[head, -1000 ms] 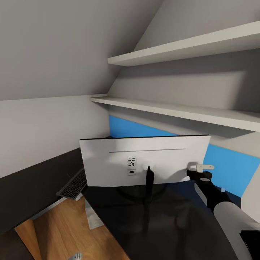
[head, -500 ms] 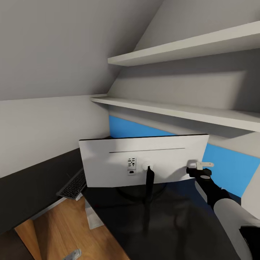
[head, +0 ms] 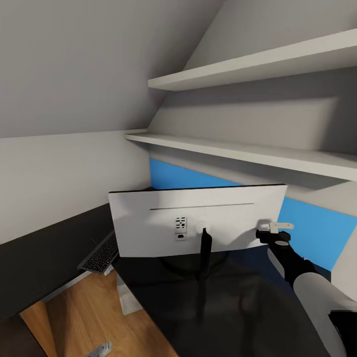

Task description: In the bedroom, organize the workspace by keeping the computer under the desk, ensuring the monitor is on the desk, placing the keyboard on the desk next to the monitor, placing the mouse on the desk next to the keyboard, moving the folder from the swivel chair onto the desk next to the mouse, stacking the notebook on top of the folder with the pen on top of the notebook, and positioning the swivel chair next to the desk.

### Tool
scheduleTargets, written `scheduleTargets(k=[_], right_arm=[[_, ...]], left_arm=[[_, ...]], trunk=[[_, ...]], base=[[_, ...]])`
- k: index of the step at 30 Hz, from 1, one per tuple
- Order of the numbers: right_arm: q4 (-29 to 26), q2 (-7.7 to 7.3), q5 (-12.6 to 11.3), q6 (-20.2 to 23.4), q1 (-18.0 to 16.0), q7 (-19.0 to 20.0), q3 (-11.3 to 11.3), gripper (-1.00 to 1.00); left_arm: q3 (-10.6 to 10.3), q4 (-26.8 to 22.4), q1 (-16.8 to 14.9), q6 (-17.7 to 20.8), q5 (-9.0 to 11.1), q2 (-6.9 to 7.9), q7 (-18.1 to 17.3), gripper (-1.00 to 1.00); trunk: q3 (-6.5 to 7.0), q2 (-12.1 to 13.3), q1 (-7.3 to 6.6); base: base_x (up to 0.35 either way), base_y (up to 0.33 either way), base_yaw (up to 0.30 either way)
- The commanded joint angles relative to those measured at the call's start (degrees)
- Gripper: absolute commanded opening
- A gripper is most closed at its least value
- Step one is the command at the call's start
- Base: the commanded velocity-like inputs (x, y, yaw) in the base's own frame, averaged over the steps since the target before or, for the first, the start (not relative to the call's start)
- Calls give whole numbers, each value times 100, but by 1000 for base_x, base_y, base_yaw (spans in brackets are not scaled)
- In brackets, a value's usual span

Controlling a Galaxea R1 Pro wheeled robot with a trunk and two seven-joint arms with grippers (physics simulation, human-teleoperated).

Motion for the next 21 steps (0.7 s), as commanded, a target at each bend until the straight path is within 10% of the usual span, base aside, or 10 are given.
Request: scheduleTargets(k=[1,10,21], right_arm=[[-12,-4,-28,38,-3,-31,32,100],[-11,-11,-25,41,-5,-46,28,100],[-58,323,-9,202,34,-238,-109,100]], left_arm=[[-30,-12,-3,7,52,8,53,100],[-25,-13,-5,8,53,9,54,100],[-20,50,20,-5,-6,35,43,100]], trunk=[[-8,-6,1],[-8,-6,1],[-8,-6,1]], base=[[0,0,0],[0,0,0],[-87,4,0]])
